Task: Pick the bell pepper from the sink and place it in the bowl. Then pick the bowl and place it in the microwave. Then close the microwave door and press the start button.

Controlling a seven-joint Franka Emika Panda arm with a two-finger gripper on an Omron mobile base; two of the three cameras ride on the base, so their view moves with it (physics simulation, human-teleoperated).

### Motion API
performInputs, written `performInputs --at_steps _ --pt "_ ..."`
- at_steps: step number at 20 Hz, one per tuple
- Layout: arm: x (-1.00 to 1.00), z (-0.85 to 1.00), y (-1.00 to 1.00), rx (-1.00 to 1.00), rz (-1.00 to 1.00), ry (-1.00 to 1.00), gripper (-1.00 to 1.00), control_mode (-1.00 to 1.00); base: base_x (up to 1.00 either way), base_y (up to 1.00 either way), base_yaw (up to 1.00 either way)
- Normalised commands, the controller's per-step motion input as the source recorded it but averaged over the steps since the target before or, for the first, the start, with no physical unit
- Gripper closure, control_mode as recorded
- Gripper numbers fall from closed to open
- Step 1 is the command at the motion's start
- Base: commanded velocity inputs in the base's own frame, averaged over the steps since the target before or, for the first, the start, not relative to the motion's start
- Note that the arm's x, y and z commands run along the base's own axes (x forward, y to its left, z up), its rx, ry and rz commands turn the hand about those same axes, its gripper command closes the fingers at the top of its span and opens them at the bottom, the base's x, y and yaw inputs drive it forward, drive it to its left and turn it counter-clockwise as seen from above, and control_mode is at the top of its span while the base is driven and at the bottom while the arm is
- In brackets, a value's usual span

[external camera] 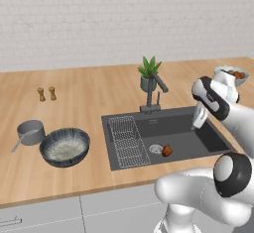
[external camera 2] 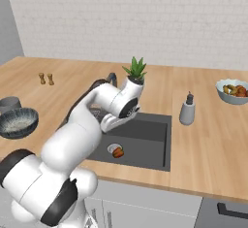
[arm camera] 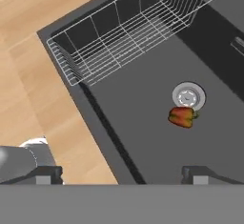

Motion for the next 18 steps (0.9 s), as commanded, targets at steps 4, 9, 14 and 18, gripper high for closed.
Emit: performInputs --at_steps 4,9,14,18 --pt "0.15 -0.33 -0.33 0.02 0.35 -0.08 -1.00 -1.00 0.00 0.00 0.00" --pt "0.14 -0.42 -0.21 0.00 0.28 -0.18 -1.00 -1.00 0.00 0.00 0.00" --pt "0.20 -0.47 -0.01 0.00 0.17 -0.23 -1.00 -1.00 0.00 0.00 0.00" --pt "0.32 -0.35 0.03 0.02 0.18 -0.15 -1.00 -1.00 0.00 0.00 0.00"
